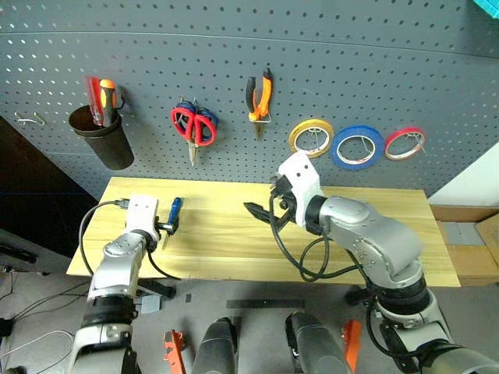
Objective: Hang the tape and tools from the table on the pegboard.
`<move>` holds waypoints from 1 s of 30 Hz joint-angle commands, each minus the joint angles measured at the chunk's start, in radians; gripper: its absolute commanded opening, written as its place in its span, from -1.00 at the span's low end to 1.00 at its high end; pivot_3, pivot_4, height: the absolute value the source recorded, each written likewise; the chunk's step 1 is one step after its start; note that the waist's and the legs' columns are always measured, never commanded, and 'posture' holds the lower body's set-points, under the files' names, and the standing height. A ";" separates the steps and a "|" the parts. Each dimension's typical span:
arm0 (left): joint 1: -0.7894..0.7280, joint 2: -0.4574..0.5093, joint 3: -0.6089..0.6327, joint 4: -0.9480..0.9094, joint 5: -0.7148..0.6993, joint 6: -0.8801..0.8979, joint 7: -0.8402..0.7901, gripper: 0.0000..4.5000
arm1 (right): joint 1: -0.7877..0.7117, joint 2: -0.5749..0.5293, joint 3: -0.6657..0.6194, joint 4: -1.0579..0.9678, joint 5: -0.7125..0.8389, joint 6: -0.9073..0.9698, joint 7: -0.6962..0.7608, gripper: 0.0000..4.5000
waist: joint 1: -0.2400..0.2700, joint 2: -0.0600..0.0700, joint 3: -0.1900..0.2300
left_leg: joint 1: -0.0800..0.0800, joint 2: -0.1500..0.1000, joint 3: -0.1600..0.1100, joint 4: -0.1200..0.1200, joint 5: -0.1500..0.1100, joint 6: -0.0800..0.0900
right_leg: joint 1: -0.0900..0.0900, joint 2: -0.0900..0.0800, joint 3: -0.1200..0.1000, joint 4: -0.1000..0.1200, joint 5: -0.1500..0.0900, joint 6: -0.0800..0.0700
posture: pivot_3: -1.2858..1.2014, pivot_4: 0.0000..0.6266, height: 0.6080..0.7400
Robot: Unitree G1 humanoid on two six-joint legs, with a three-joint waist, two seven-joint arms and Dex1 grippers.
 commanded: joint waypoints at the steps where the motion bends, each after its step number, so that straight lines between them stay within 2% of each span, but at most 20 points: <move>1: -0.070 0.025 0.020 0.117 -0.011 -0.002 0.002 1.00 | -0.024 0.046 0.025 0.011 -0.013 0.013 -0.040 1.00 | 0.000 0.000 0.000 | 0.000 0.000 0.000 0.000 0.000 0.000 | 0.000 0.000 0.000 0.000 0.000 0.000 | -0.07 -0.18 1.00; 9: -0.243 0.009 -0.029 0.458 0.013 -0.063 -0.035 1.00 | -0.081 0.106 0.068 0.072 -0.052 0.000 -0.081 1.00 | -0.004 0.001 0.004 | 0.000 0.000 0.000 -0.001 0.000 0.000 | -0.001 0.000 -0.001 0.000 0.000 0.000 | -0.10 -0.08 1.00; 19: -0.330 0.001 -0.080 0.646 0.051 -0.150 -0.027 1.00 | -0.117 0.111 0.068 0.083 -0.046 0.015 -0.059 1.00 | -0.017 0.001 0.007 | -0.002 0.000 -0.002 -0.002 0.000 0.000 | -0.001 0.000 -0.002 -0.003 0.000 0.000 | -0.11 -0.06 1.00; 22: -0.336 -0.001 -0.082 0.664 0.051 -0.175 -0.020 0.75 | -0.121 0.099 0.075 0.083 -0.049 0.017 -0.048 1.00 | -0.022 0.001 0.007 | -0.002 0.000 -0.002 -0.002 0.000 0.000 | -0.001 0.000 -0.002 -0.003 0.000 0.000 | -0.11 -0.07 1.00; 30: -0.287 0.014 -0.080 0.594 0.046 -0.252 -0.010 -0.48 | -0.132 0.073 0.076 0.077 -0.048 0.004 -0.027 1.00 | -0.029 0.001 0.007 | -0.003 0.001 -0.002 -0.002 0.000 0.000 | -0.002 0.000 -0.002 -0.004 0.000 0.000 | -0.11 -0.16 1.00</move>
